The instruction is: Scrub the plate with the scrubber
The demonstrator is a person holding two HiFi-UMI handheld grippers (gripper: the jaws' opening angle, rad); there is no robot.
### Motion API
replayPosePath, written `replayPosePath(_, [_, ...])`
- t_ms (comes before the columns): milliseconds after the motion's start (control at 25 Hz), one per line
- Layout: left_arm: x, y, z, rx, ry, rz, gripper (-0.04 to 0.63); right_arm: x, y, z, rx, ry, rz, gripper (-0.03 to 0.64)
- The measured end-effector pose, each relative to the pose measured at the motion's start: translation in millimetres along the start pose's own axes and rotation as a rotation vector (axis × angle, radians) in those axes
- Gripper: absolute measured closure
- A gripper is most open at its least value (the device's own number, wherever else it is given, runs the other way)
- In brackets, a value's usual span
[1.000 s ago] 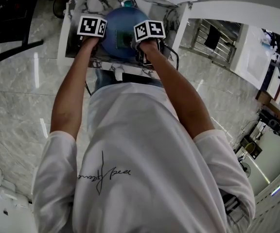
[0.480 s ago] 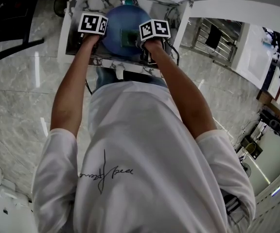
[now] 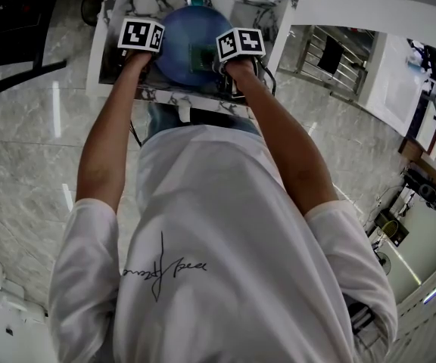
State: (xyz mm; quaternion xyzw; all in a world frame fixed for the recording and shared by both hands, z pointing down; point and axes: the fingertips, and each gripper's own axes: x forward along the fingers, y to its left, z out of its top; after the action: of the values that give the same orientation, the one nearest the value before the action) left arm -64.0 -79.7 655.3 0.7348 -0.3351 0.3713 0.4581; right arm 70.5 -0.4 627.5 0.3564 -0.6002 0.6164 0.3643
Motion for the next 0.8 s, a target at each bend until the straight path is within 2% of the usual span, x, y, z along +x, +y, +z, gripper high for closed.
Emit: replayPosePath(800, [-1,2,0,0.011,0.007,0.018,0.506,-15,-23,2,-0.046,0.051,-0.133,0.552])
